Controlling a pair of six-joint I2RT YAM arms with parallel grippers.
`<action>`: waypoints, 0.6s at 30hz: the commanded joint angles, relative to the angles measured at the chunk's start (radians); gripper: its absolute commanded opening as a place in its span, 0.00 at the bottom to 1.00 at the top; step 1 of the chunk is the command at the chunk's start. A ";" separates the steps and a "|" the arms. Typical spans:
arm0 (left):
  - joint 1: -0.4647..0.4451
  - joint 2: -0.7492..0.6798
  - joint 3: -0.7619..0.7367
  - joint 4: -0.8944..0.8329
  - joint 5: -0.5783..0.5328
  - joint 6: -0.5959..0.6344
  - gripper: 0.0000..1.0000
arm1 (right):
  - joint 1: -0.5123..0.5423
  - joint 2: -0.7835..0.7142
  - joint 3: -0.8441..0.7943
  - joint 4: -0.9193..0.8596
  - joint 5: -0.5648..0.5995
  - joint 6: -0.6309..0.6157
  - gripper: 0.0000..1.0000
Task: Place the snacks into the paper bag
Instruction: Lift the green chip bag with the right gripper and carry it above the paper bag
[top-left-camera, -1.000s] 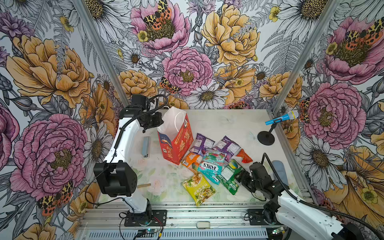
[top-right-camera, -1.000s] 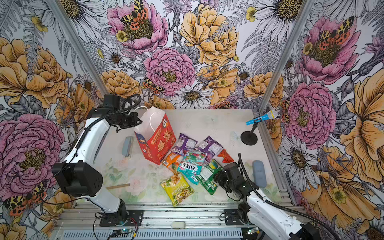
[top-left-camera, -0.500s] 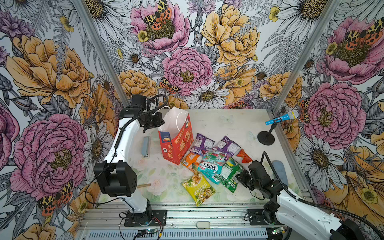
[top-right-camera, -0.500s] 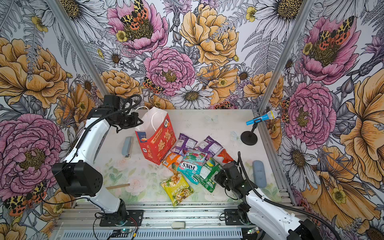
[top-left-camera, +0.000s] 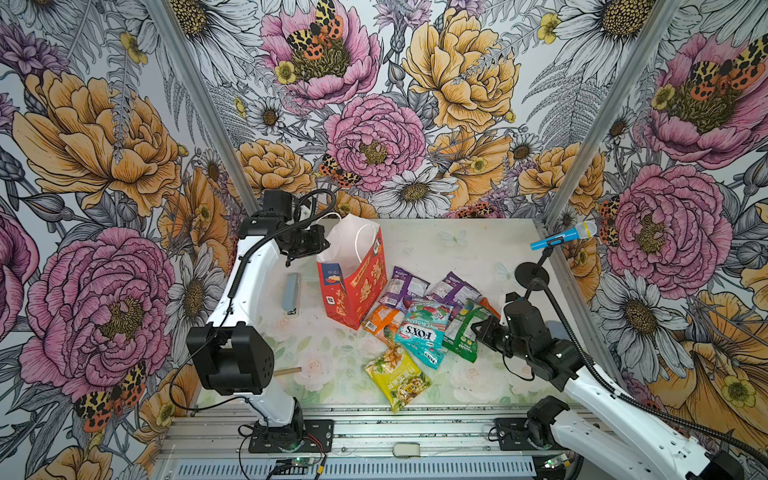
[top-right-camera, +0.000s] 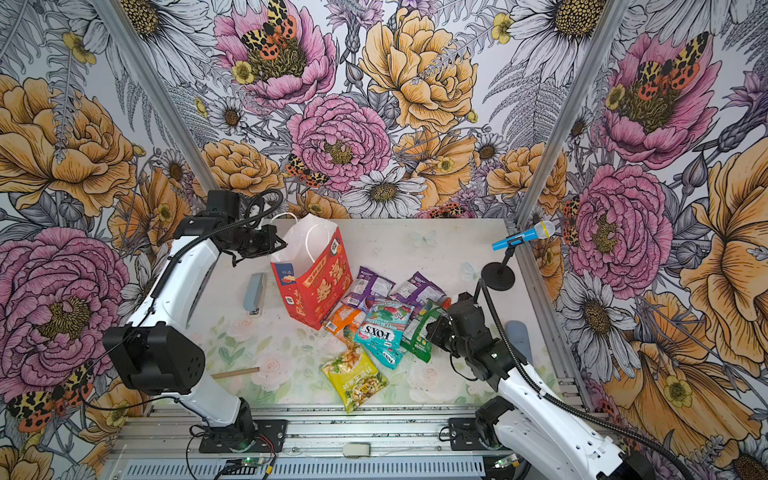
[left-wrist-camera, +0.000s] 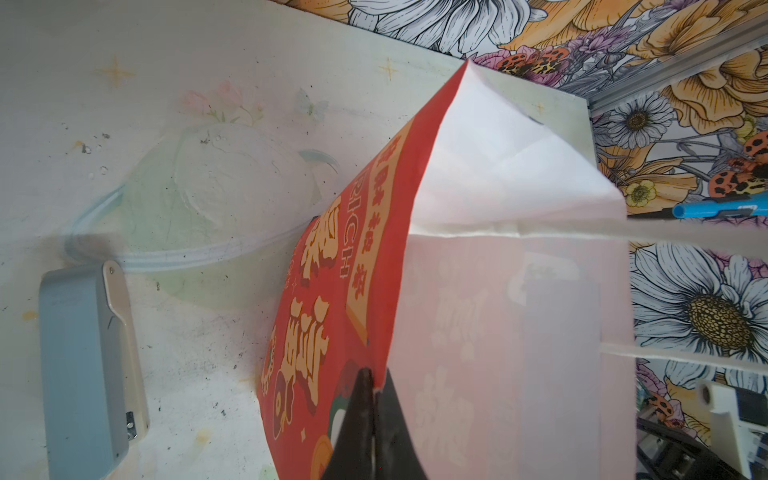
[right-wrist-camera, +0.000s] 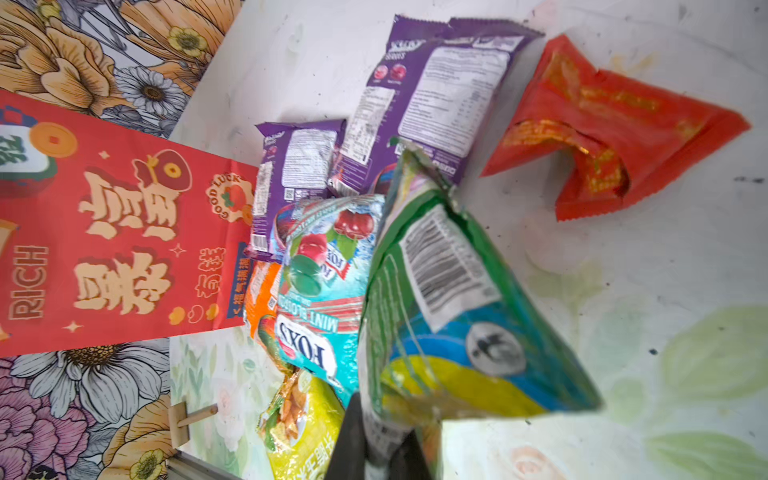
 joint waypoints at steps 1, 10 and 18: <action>0.004 -0.027 -0.012 0.007 0.031 -0.007 0.00 | 0.006 0.020 0.104 -0.051 0.048 -0.077 0.00; 0.003 -0.033 -0.017 0.012 0.042 -0.012 0.00 | 0.025 0.169 0.371 -0.057 0.122 -0.219 0.00; 0.002 -0.039 -0.025 0.018 0.048 -0.013 0.00 | 0.075 0.379 0.604 0.048 0.168 -0.347 0.00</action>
